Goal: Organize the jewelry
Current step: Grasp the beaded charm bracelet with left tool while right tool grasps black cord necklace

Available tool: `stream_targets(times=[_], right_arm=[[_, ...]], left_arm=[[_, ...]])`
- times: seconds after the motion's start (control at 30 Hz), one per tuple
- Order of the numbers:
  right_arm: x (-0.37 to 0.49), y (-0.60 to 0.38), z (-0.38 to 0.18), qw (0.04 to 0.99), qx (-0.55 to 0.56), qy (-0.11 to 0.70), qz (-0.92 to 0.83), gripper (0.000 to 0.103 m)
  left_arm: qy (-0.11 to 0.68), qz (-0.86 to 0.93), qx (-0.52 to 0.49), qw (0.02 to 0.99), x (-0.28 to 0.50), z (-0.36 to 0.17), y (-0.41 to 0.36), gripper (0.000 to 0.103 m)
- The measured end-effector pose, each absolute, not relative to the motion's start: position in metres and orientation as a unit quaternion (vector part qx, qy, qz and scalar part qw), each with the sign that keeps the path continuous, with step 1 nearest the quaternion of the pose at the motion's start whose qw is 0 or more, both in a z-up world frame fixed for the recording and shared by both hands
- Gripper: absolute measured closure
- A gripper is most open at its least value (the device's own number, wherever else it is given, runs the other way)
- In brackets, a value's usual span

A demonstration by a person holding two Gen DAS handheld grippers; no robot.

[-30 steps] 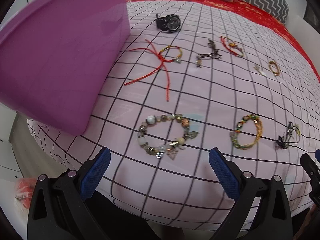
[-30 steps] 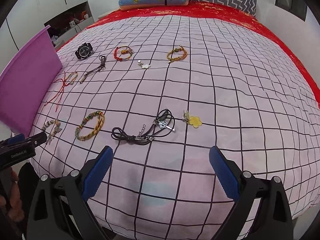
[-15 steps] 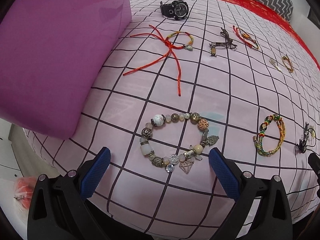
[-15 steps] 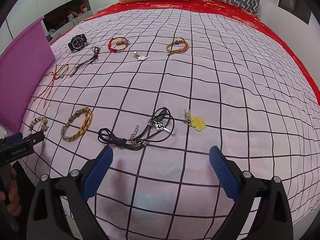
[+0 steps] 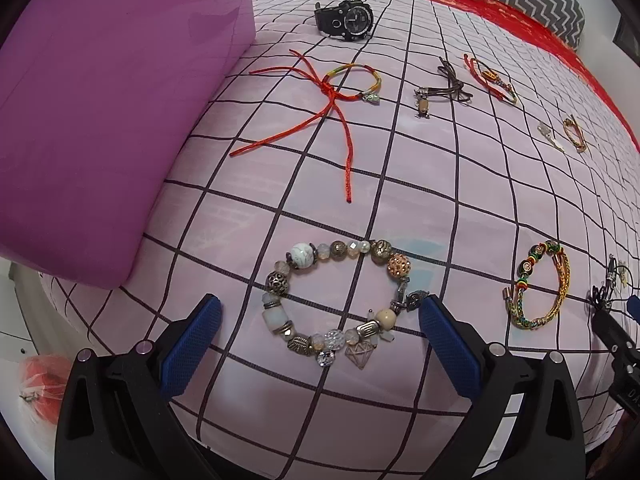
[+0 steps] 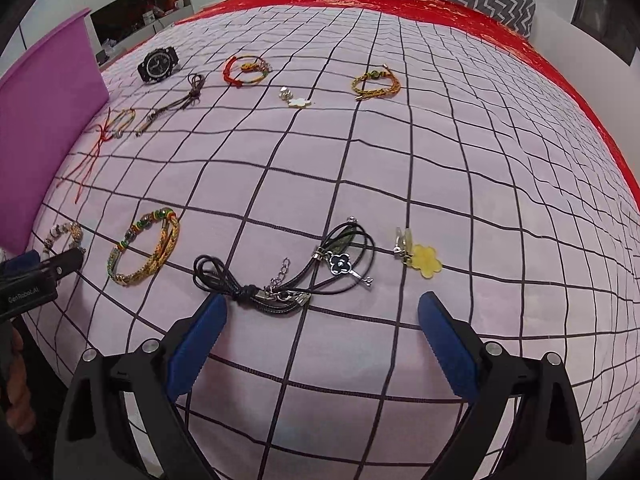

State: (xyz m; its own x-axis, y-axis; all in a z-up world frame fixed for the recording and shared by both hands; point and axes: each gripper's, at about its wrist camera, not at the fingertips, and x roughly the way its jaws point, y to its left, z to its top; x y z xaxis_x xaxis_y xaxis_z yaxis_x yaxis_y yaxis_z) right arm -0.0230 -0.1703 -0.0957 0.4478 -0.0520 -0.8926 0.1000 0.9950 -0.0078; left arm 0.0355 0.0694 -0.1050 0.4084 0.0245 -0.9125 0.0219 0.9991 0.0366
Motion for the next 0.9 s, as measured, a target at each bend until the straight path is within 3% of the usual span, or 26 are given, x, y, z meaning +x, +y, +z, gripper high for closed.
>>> stream_targets(times=[0.33, 0.4, 0.57, 0.67, 0.73, 0.77, 0.83, 0.9], right_arm=[[-0.018, -0.163, -0.104, 0.853, 0.016, 0.520, -0.038, 0.013], [-0.017, -0.161, -0.104, 0.855, 0.015, 0.517, -0.033, 0.017], [-0.019, -0.150, -0.100, 0.862, -0.010, 0.507, -0.012, 0.043], [-0.018, -0.147, -0.099, 0.862, -0.014, 0.506, -0.005, 0.049], [-0.018, -0.147, -0.099, 0.862, -0.010, 0.507, -0.001, 0.055], [-0.018, -0.146, -0.099, 0.862, -0.010, 0.506, 0.000, 0.062], [-0.018, -0.144, -0.098, 0.862, -0.012, 0.506, 0.006, 0.071], [-0.017, -0.140, -0.097, 0.862, -0.014, 0.507, 0.012, 0.087]], left_arm=[[0.522, -0.008, 0.026, 0.853, 0.038, -0.112, 0.065, 0.005], [0.517, -0.009, 0.031, 0.855, 0.037, -0.112, 0.064, 0.006], [0.509, -0.016, 0.022, 0.860, 0.030, -0.110, 0.064, 0.013], [0.505, -0.023, 0.027, 0.862, 0.023, -0.106, 0.058, 0.028], [0.504, -0.031, 0.028, 0.863, 0.020, -0.103, 0.055, 0.046], [0.504, -0.036, 0.031, 0.863, 0.019, -0.102, 0.051, 0.052], [0.504, -0.047, 0.036, 0.862, 0.016, -0.100, 0.046, 0.075], [0.506, -0.056, 0.033, 0.860, 0.015, -0.100, 0.043, 0.086]])
